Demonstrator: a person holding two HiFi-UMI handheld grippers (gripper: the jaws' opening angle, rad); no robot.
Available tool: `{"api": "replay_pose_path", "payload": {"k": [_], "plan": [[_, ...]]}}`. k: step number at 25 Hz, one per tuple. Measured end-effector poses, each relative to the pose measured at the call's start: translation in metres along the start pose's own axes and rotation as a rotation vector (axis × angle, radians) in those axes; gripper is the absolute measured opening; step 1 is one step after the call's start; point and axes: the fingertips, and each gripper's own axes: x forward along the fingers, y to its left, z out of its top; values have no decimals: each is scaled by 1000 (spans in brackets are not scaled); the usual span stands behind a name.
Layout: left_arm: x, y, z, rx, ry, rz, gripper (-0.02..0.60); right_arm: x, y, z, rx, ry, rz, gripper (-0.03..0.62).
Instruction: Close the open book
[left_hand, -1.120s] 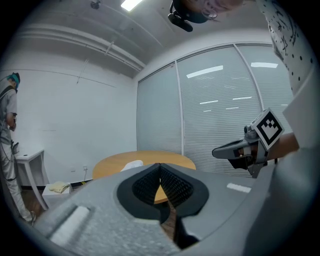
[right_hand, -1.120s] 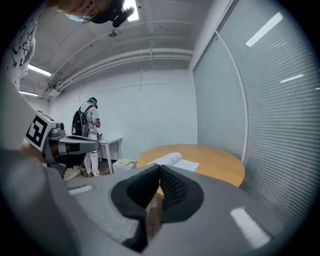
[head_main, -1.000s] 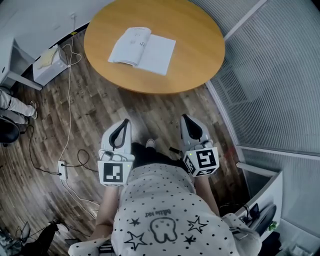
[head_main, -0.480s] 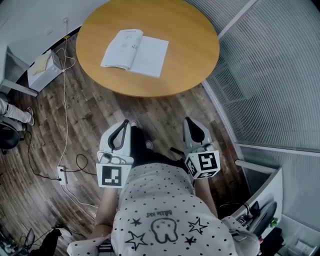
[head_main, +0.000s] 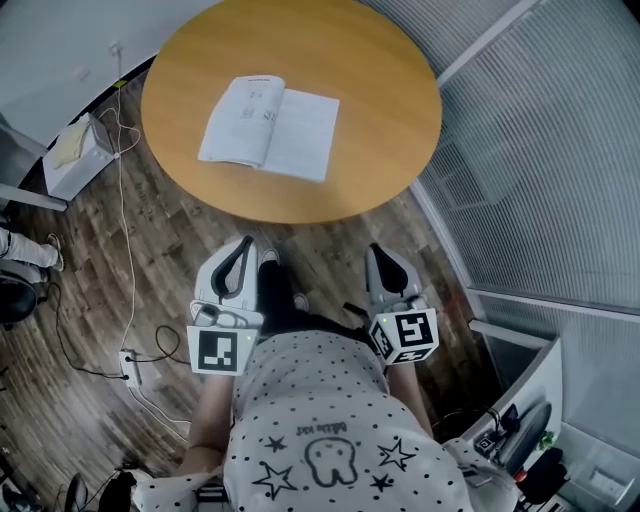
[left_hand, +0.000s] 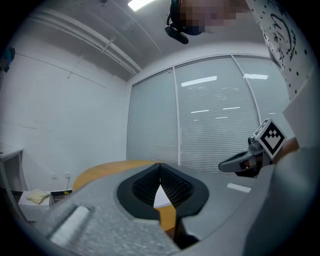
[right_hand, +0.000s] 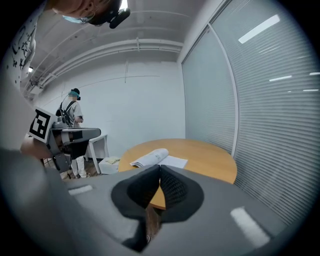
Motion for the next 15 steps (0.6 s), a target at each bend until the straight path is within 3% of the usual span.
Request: {"api": "replay_pose_path", "payload": {"k": [6, 15], "plan": [[51, 52, 6, -33, 19, -36, 11, 42, 1, 25, 26, 16, -30, 5], [95, 95, 13, -73, -3, -96, 11, 87, -3, 46, 45, 18, -98, 5]]}}
